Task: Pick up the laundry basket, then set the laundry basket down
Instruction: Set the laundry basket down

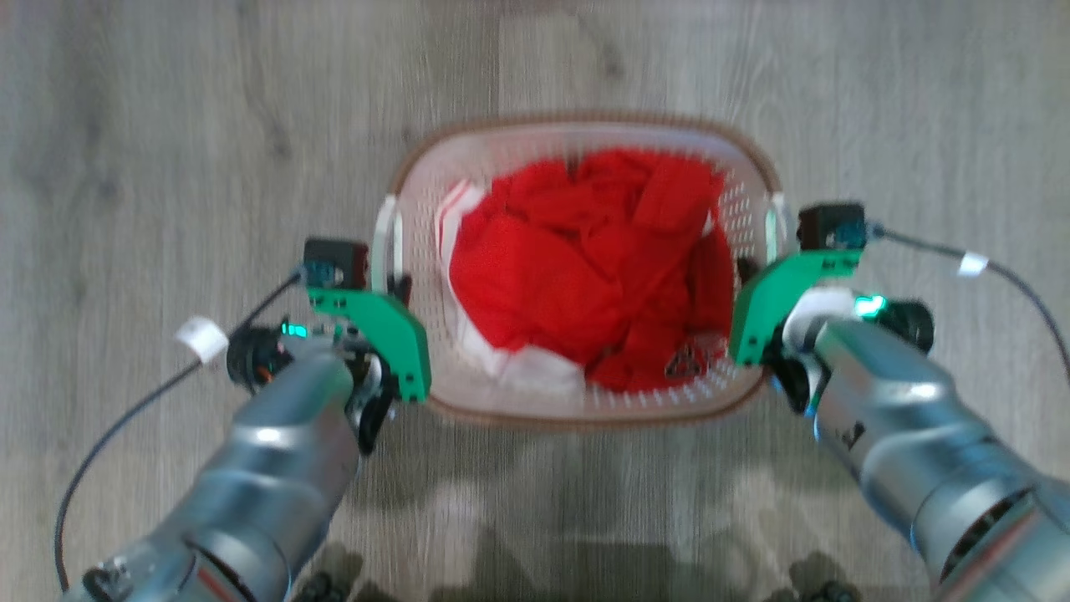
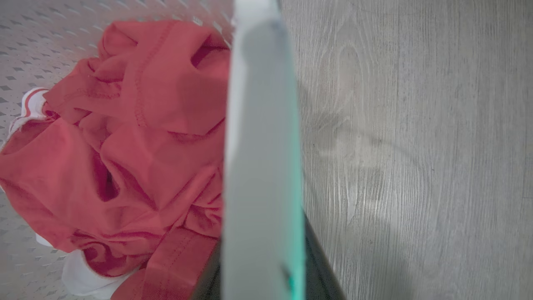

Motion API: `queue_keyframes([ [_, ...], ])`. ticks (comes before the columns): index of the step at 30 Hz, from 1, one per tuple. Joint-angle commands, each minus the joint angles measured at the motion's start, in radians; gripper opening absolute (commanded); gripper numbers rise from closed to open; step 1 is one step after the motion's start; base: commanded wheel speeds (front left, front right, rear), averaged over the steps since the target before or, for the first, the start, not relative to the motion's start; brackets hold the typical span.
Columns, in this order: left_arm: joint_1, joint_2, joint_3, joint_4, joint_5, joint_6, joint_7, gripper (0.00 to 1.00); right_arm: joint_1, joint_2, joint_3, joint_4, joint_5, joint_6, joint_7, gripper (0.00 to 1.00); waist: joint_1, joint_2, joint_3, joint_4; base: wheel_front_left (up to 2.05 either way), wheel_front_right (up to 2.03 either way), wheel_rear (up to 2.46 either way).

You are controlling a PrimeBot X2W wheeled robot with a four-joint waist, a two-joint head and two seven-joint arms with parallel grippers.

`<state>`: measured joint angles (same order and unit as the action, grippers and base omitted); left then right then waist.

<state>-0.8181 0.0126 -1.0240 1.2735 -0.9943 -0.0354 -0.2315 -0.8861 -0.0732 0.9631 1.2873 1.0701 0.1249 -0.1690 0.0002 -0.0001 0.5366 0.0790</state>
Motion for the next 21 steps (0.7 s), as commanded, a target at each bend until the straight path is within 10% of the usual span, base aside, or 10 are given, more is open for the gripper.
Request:
queue_keyframes([
  [1,-0.058,0.04,0.014,-0.002,0.015,0.023,-0.021,0.0,-0.012,-0.017,-0.002,0.003,-0.034,0.006,-0.014,0.0,-0.0002,0.0001,0.117,0.011,0.0,0.0,0.0],
  [21,-0.192,0.038,-0.013,-0.099,0.005,0.092,-0.029,0.0,-0.112,-0.017,-0.196,0.003,-0.246,0.006,-0.024,0.0,-0.0002,0.0001,0.314,0.036,0.0,0.0,0.0],
])
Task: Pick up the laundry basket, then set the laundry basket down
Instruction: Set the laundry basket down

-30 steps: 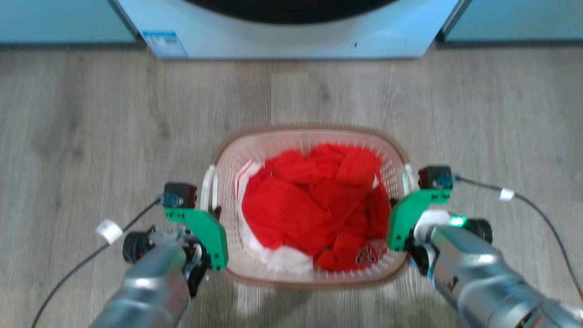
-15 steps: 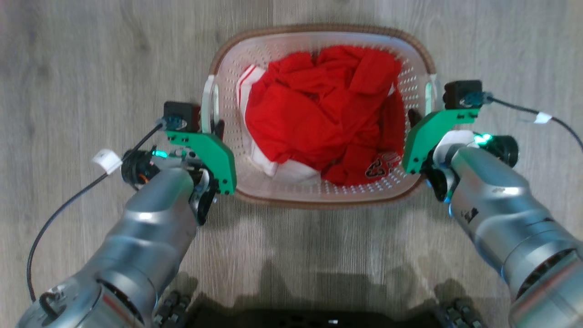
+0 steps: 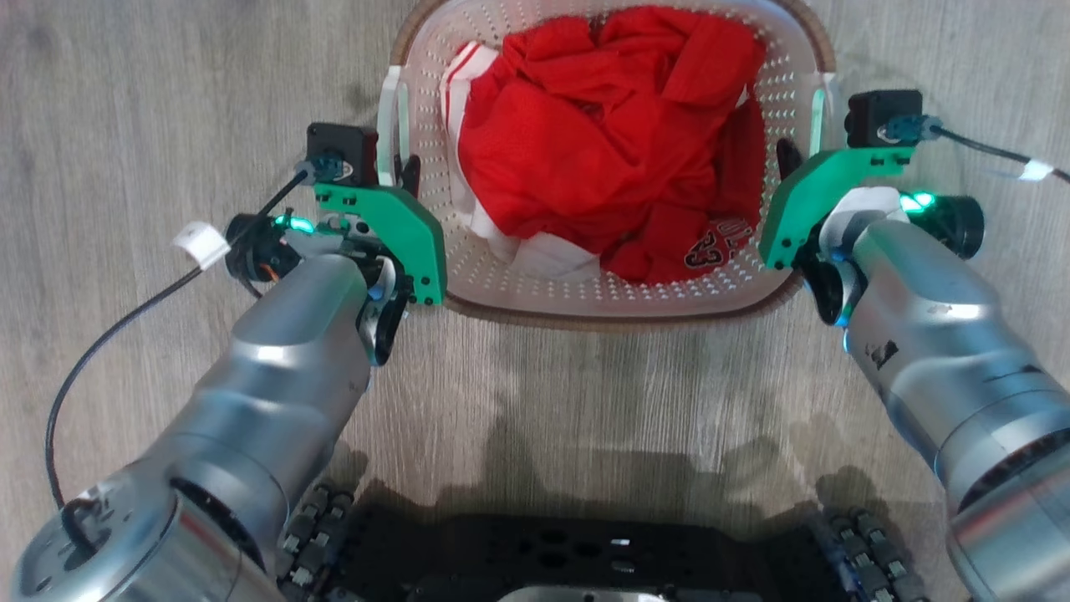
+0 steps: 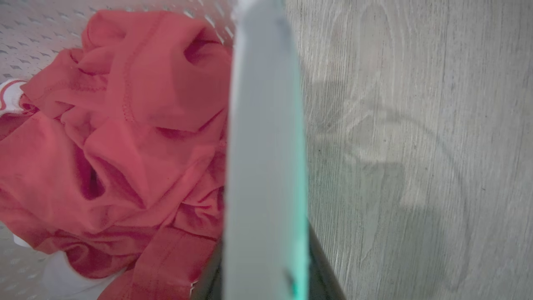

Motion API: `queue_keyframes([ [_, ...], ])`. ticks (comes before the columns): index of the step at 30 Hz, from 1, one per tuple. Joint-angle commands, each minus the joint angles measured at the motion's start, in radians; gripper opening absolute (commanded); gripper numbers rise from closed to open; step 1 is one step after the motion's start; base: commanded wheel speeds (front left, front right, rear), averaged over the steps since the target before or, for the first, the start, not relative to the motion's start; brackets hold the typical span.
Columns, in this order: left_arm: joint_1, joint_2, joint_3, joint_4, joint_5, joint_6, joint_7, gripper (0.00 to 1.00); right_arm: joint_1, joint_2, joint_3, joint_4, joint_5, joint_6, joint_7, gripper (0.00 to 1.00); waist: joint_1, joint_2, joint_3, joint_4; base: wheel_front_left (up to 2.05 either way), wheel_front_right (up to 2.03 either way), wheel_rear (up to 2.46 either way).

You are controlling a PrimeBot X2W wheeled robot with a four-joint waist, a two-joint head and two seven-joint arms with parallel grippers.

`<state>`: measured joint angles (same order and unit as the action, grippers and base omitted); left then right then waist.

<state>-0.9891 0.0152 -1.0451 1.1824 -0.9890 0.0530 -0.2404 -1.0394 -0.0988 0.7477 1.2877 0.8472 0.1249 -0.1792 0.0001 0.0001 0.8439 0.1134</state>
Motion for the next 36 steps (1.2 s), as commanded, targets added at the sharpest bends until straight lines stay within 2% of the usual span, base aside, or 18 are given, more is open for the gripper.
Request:
queue_keyframes([
  [1,-0.025,0.035,0.007,-0.009,-0.001,0.005,-0.021,0.0,0.039,0.011,0.008,0.003,-0.035,0.006,-0.014,0.0,-0.0001,-0.0001,0.012,0.002,0.0,0.0,0.0],
  [14,-0.056,0.035,0.003,-0.029,0.008,0.016,-0.021,0.0,0.02,0.028,-0.133,0.003,-0.189,0.006,-0.01,0.0,-0.0001,-0.0001,0.068,0.007,0.0,0.0,0.0],
  [30,-0.058,0.035,0.003,-0.027,0.015,0.009,-0.021,0.0,0.028,0.043,-0.272,0.003,-0.331,0.006,0.005,0.0,-0.0001,-0.0001,0.084,0.005,0.0,0.0,0.0],
  [31,-0.057,0.035,0.005,-0.025,0.011,0.01,-0.021,0.0,0.03,0.045,-0.286,0.003,-0.347,0.006,0.007,0.07,-0.0001,-0.0001,0.084,0.006,0.0,0.0,0.0],
  [33,-0.057,0.035,0.005,-0.023,0.009,0.01,-0.021,0.0,0.031,0.045,-0.293,0.003,-0.355,0.006,0.008,0.1,-0.0001,-0.0001,0.085,0.006,0.0,0.0,0.0],
  [36,-0.057,0.035,0.003,-0.019,0.004,0.01,-0.021,0.0,0.032,0.046,-0.311,0.003,-0.376,0.006,0.011,0.25,-0.0001,-0.0001,0.086,0.008,0.0,0.0,0.0],
])
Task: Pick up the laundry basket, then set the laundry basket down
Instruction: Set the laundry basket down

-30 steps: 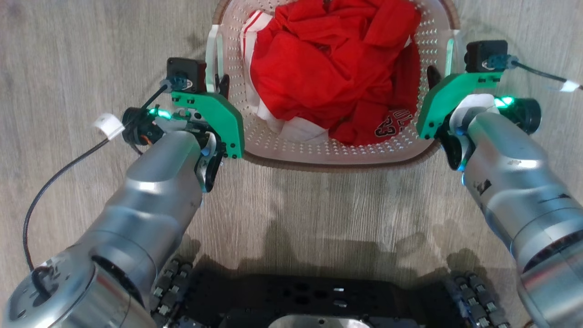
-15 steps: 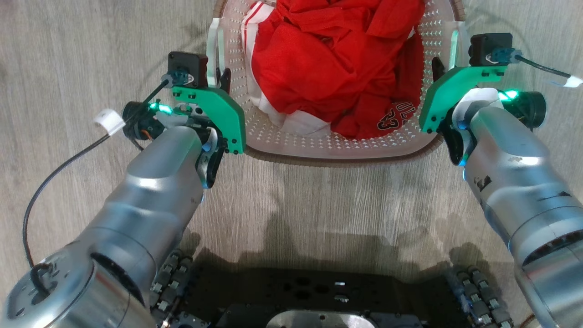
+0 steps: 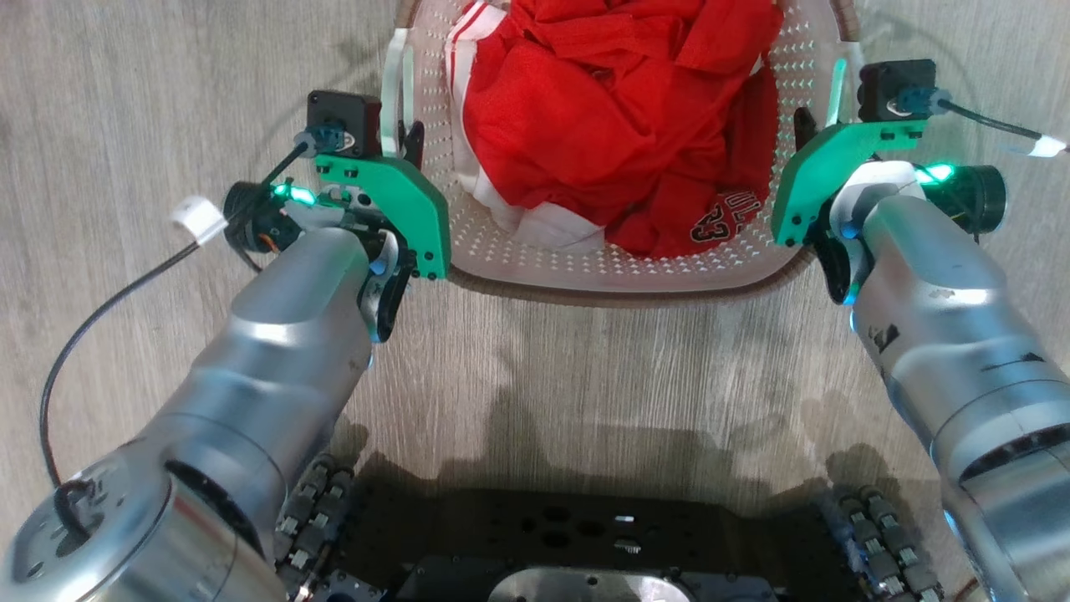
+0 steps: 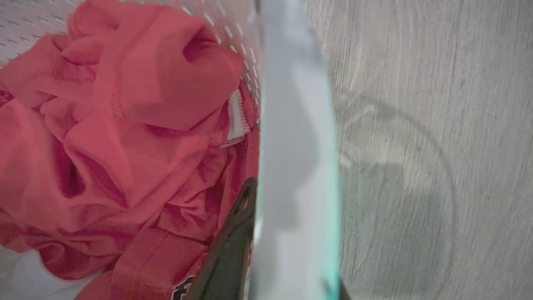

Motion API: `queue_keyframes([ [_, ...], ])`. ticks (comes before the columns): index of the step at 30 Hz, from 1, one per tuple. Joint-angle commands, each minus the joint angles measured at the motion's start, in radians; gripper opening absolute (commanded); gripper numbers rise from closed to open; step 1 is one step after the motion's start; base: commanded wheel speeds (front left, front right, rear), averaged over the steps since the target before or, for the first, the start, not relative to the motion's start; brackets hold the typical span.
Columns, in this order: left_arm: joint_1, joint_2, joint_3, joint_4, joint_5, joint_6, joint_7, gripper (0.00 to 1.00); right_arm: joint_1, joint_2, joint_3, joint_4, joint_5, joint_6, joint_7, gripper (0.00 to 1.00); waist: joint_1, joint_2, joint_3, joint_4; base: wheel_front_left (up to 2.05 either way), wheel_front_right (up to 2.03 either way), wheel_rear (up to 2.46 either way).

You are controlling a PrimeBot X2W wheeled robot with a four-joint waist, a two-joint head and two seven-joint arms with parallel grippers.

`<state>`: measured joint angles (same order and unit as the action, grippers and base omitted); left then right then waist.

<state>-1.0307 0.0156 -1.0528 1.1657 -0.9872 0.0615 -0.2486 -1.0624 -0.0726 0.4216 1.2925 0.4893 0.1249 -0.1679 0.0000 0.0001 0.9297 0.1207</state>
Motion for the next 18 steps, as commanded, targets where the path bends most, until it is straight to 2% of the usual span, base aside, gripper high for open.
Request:
queue_keyframes([
  [1,-0.015,0.035,0.01,-0.001,0.0,0.001,-0.013,0.0,0.055,0.02,0.009,-0.002,-0.025,0.006,0.001,0.27,0.0,-0.0001,0.0,0.001,0.0,0.0,0.0],
  [3,-0.013,0.035,0.008,0.002,-0.007,-0.001,-0.013,0.0,0.056,0.021,-0.002,-0.002,-0.037,0.006,0.002,0.39,0.0,-0.0001,0.0,0.002,0.0,0.0,0.0],
  [4,-0.012,0.035,0.006,0.004,-0.012,-0.002,-0.013,0.14,0.057,0.021,-0.008,-0.002,-0.043,0.006,0.003,0.47,0.0,-0.0001,-0.001,0.002,0.0,0.0,0.0],
  [5,-0.011,0.035,0.005,0.005,-0.017,-0.001,-0.013,0.29,0.057,0.021,-0.013,-0.002,-0.049,0.006,0.003,0.65,0.0,-0.0001,-0.002,0.003,0.0,0.0,0.0],
  [6,-0.009,0.035,0.004,0.006,-0.028,0.0,-0.013,0.55,0.058,0.022,-0.024,-0.002,-0.061,0.006,0.004,1.0,0.0,-0.0001,-0.004,0.004,0.0,0.0,0.0],
  [7,-0.007,0.035,0.002,0.006,-0.035,0.001,-0.013,0.84,0.058,0.022,-0.029,-0.002,-0.066,0.006,0.004,1.0,0.0,-0.0001,-0.005,0.004,0.0,0.0,0.0],
  [8,-0.005,0.035,0.0,0.006,-0.04,0.002,-0.013,0.95,0.058,0.022,-0.034,-0.002,-0.072,0.006,0.004,1.0,0.0,-0.0001,-0.007,0.005,0.0,0.0,0.0],
  [9,-0.004,0.035,-0.003,0.006,-0.045,0.003,-0.013,1.0,0.058,0.022,-0.038,-0.002,-0.077,0.006,0.002,1.0,0.0,-0.0001,-0.009,0.006,0.0,0.0,0.0],
  [18,0.006,0.035,-0.024,0.01,-0.088,0.009,-0.013,1.0,0.055,0.022,-0.053,-0.002,-0.099,0.006,-0.02,1.0,0.0,-0.0001,-0.043,0.006,0.0,0.0,0.0],
])
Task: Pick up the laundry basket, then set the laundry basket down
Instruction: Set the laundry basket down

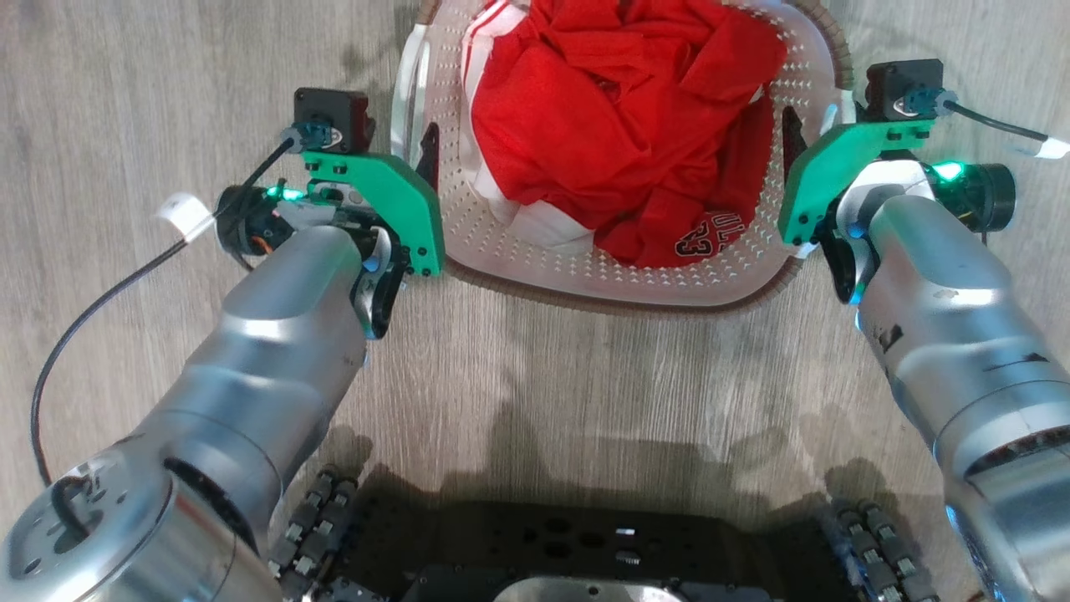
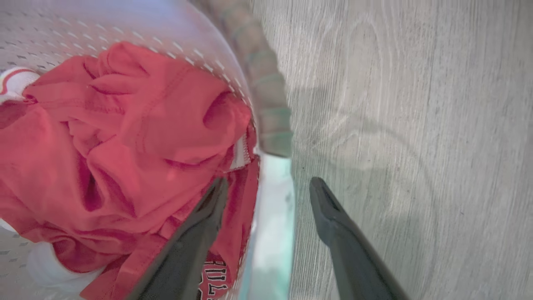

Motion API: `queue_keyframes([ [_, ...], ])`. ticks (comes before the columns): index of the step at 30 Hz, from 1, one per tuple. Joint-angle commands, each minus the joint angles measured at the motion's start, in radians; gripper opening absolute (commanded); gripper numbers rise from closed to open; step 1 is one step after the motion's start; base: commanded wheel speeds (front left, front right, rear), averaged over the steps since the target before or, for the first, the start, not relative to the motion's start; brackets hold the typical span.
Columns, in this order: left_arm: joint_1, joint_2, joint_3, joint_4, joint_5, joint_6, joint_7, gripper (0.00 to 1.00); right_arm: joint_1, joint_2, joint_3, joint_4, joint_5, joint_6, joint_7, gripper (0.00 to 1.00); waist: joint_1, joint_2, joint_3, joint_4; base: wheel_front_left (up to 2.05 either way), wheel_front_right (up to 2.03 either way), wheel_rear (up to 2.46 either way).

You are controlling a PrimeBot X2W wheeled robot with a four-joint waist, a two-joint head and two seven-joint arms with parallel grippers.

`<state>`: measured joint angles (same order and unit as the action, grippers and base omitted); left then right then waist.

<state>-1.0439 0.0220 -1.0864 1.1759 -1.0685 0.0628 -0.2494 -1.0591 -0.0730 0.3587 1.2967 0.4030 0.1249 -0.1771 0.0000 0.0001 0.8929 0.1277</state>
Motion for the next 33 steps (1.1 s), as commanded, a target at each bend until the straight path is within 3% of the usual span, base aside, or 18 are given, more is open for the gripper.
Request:
queue_keyframes([
  [1,0.019,0.028,0.011,0.001,-0.009,0.009,-0.012,1.0,0.052,0.023,0.009,-0.006,-0.014,0.006,-0.015,1.0,0.0,-0.0001,-0.012,-0.001,0.0,0.0,0.0],
  [8,0.015,0.028,0.078,-0.029,0.026,0.02,-0.012,1.0,0.043,0.023,0.002,-0.006,-0.028,0.006,-0.054,1.0,0.0,-0.0001,-0.069,-0.006,0.0,0.0,0.0],
  [16,0.092,0.063,0.272,-0.161,0.197,0.021,-0.012,1.0,0.044,0.023,-0.017,-0.046,-0.029,0.006,-0.083,1.0,0.0,-0.0001,-0.186,-0.021,0.0,0.0,0.0],
  [26,0.29,0.102,0.538,-0.367,0.433,0.009,-0.012,1.0,0.176,0.023,-0.116,-0.301,-0.134,0.006,-0.084,1.0,0.0,-0.0001,-0.36,-0.041,0.0,0.0,0.0],
  [33,0.458,0.099,0.702,-0.55,0.626,-0.011,-0.012,1.0,0.337,0.023,-0.161,-0.501,-0.158,0.006,-0.085,1.0,0.0,-0.0001,-0.496,-0.044,0.0,0.0,0.0],
])
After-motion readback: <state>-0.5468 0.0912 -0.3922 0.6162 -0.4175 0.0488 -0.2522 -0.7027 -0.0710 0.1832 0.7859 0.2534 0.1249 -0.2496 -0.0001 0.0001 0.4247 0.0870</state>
